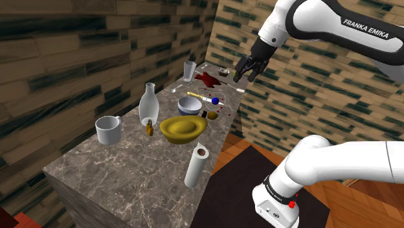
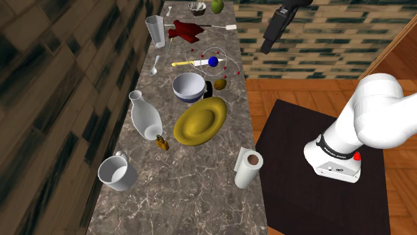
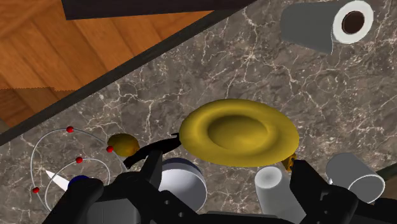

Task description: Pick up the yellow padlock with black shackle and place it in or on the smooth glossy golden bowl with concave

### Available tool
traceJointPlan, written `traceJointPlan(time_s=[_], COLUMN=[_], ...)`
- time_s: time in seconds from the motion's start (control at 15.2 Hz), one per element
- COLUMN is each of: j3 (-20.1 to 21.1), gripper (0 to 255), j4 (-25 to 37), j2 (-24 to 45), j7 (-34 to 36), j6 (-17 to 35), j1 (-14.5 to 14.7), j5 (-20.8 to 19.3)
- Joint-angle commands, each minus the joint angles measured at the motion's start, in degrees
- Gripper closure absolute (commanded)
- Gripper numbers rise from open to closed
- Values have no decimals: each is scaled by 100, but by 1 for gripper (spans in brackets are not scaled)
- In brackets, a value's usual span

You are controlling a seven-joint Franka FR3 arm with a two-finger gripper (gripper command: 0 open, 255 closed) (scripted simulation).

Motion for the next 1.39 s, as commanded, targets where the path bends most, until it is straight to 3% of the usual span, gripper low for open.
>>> traceJointPlan(time_s=[0.0, 0.73, 1.32], j3=[0, 800, 1359], gripper=[0, 0, 0], j4=[0, 212, 1011], j2=[0, 1913, 3818], j7=[0, 630, 1319], j6=[0, 1456, 2305], j1=[0, 94, 126], j5=[0, 99, -302])
